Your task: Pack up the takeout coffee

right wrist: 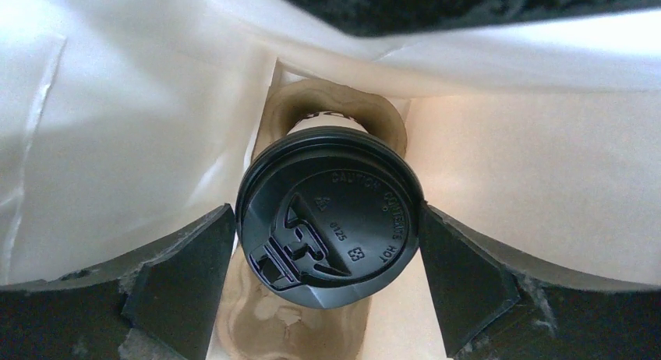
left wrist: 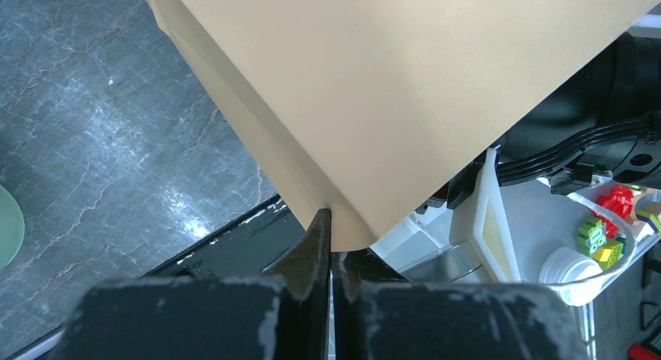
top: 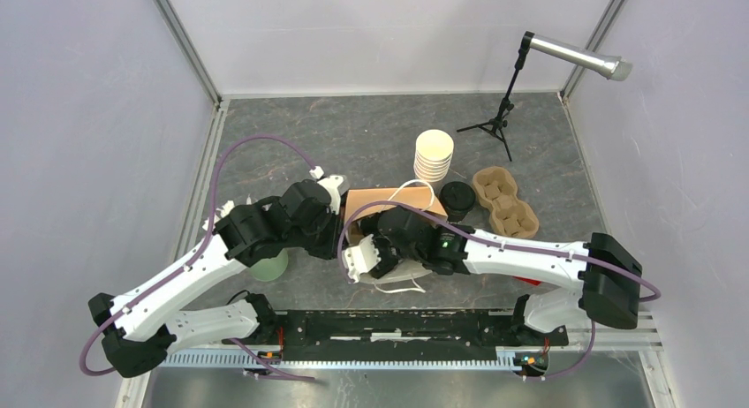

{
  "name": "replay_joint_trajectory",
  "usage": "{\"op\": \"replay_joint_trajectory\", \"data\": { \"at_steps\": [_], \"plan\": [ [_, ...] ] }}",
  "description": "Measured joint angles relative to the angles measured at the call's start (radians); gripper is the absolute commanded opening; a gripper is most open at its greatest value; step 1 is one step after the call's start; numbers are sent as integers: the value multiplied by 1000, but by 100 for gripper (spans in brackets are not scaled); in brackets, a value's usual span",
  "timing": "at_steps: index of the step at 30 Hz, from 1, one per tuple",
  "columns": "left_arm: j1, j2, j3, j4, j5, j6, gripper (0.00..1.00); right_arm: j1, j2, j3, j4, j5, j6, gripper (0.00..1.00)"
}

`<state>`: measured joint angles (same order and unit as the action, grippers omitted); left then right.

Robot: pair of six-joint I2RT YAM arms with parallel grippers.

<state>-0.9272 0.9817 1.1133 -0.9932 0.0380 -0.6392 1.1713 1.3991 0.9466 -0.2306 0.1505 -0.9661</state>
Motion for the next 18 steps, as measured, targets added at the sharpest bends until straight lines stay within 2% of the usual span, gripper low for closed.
{"op": "replay_joint_trajectory", "data": {
  "at_steps": [18],
  "plan": [
    [-8,0,0,58,51,0,2,-19,-85,-29,-3,-40,53,86]
  ]
}}
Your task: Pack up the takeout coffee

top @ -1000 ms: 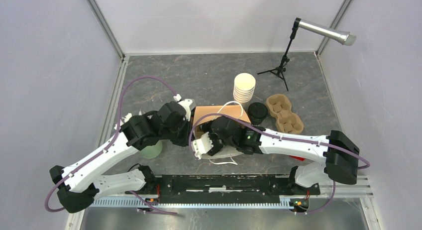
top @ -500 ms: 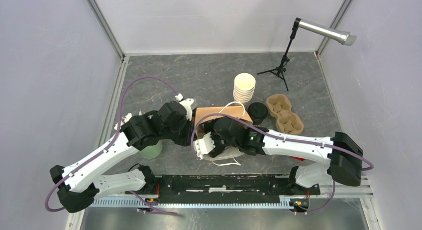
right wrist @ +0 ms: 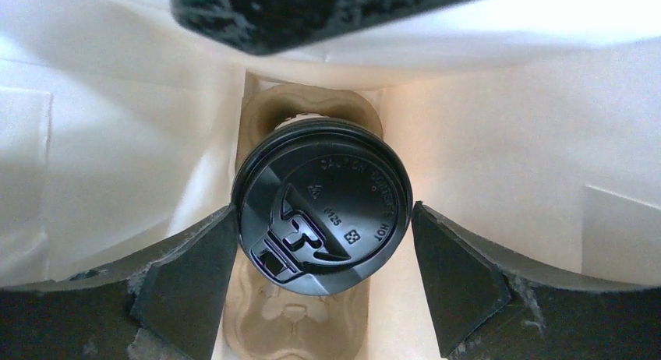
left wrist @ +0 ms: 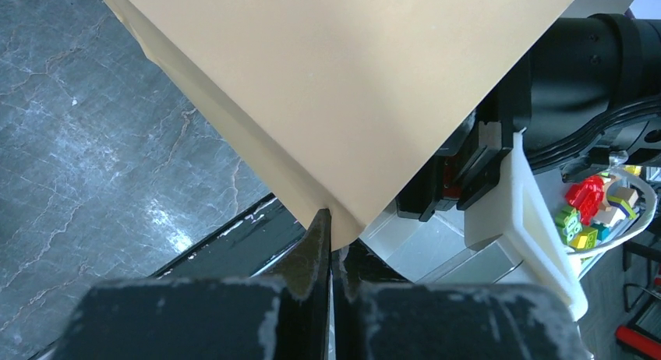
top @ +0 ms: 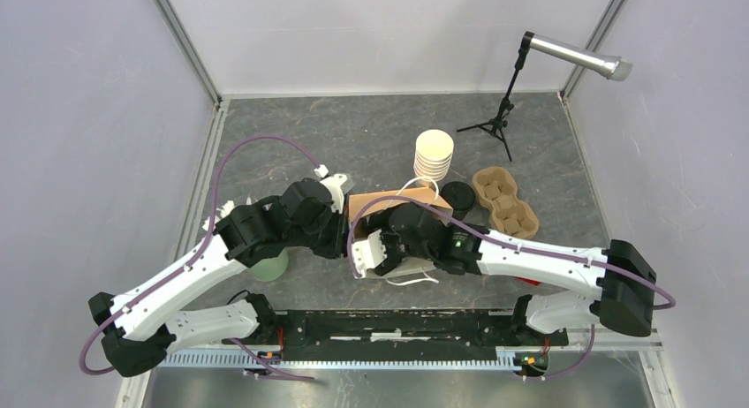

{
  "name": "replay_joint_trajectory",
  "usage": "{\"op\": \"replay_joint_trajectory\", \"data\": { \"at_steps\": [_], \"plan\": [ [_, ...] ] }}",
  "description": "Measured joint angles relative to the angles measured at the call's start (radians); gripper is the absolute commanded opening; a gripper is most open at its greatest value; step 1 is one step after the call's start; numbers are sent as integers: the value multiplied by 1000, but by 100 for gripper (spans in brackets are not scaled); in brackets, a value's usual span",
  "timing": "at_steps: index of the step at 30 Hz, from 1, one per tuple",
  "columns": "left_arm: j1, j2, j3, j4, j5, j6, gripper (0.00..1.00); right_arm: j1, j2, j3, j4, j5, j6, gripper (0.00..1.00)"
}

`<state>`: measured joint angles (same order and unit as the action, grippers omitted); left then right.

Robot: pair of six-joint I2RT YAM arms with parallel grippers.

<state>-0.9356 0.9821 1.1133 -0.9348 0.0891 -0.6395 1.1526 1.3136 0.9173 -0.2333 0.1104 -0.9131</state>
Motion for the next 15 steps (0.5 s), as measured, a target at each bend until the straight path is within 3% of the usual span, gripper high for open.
{"op": "replay_joint_trajectory", "data": {
  "at_steps": [5,11,15],
  "plan": [
    [0,0,0,3,0,0,2,-17,-23,-13,0,-24,8,91],
    [-2,0,0,3,0,0,2,-23,-60,-30,-23,-67,16,90],
    [-3,0,0,3,0,-1,2,-23,-76,-34,-27,-83,25,78]
  ]
}}
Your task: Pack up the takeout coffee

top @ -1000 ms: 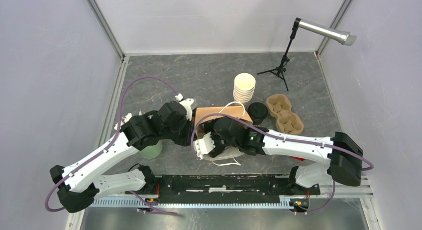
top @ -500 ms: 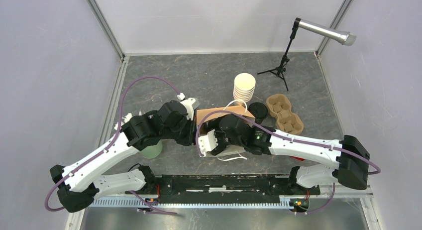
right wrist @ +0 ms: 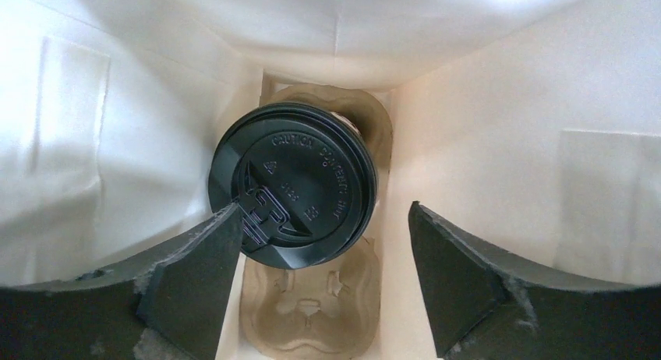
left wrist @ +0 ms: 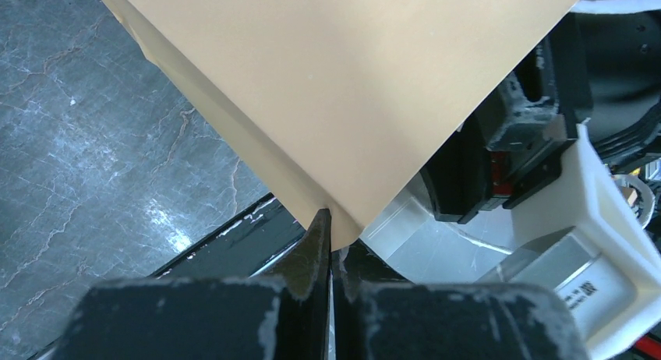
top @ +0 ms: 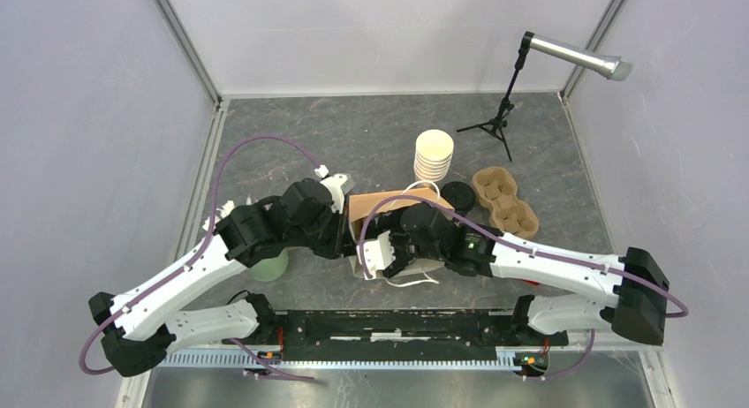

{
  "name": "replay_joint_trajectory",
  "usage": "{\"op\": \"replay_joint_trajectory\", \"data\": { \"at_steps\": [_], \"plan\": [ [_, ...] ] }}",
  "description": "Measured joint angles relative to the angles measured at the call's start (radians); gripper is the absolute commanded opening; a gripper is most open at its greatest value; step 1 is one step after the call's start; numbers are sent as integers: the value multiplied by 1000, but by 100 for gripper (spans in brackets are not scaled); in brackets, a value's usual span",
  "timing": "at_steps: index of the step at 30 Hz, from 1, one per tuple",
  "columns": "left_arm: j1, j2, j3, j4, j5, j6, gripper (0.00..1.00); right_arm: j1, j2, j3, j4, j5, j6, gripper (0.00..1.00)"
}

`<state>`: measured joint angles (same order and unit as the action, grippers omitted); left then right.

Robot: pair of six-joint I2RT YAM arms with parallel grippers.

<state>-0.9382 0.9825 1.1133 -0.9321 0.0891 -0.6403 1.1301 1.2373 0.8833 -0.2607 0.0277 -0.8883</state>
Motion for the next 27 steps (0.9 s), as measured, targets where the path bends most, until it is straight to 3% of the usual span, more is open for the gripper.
{"op": "replay_joint_trajectory", "data": {
  "at_steps": [5,7,27],
  "plan": [
    [0,0,0,0,0,0,2,-5,-25,-8,-2,-18,11,48],
    [0,0,0,0,0,0,2,-9,-26,-13,-3,-32,16,42],
    [0,0,0,0,3,0,2,-37,41,-56,153,-98,41,37]
  ]
}}
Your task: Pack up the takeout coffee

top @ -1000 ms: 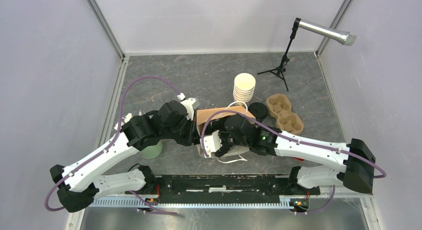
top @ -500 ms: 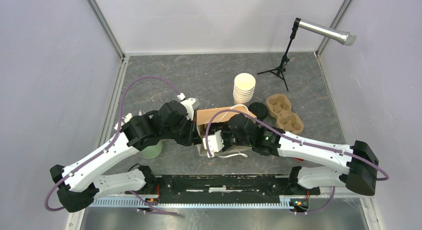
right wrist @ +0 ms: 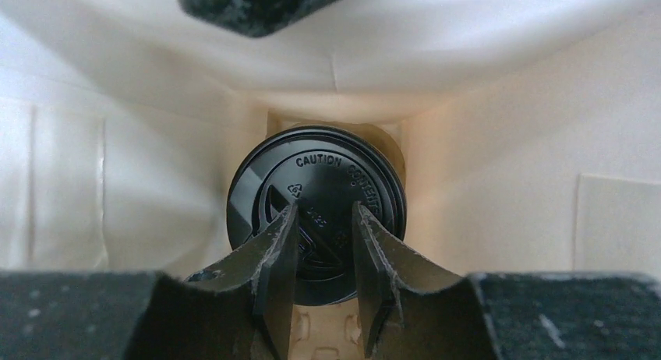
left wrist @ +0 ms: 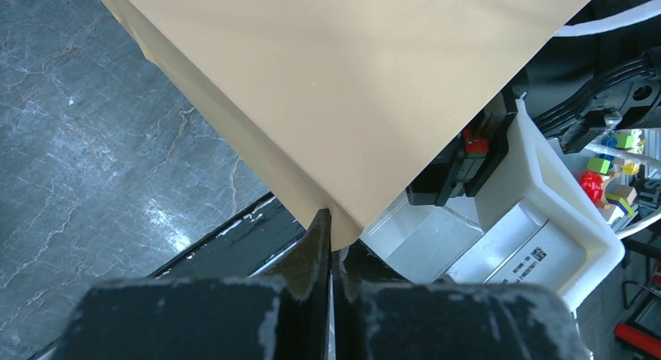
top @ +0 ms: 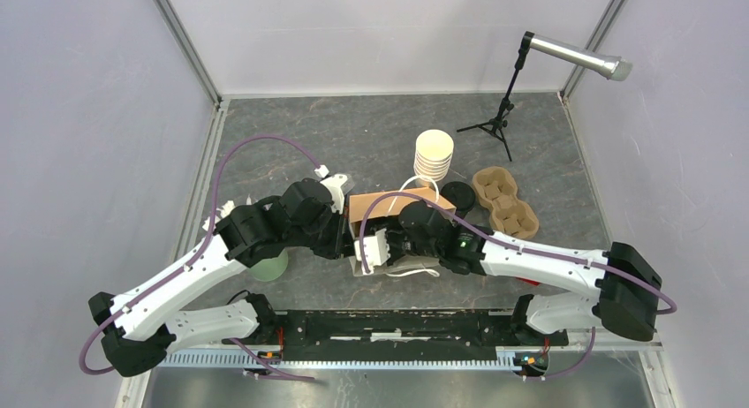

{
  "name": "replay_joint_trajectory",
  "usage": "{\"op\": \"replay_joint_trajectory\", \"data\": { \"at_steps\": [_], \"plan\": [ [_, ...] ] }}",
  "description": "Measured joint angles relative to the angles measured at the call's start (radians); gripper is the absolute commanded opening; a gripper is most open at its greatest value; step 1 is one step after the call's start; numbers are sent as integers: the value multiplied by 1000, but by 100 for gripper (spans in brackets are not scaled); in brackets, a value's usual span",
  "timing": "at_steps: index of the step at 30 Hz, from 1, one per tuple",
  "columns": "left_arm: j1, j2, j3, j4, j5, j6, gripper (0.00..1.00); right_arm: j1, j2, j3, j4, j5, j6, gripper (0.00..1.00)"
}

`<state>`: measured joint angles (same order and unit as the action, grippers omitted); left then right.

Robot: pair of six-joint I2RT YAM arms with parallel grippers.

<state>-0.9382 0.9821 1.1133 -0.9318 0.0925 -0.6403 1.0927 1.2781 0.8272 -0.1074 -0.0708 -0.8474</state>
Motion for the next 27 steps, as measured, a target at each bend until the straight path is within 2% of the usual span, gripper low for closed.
{"op": "replay_joint_trajectory", "data": {
  "at_steps": [22,27],
  "plan": [
    [0,8,0,7,15,0,2,-35,26,-67,185,2,54,37],
    [0,11,0,7,15,0,2,-35,26,-67,183,-1,54,42]
  ]
}}
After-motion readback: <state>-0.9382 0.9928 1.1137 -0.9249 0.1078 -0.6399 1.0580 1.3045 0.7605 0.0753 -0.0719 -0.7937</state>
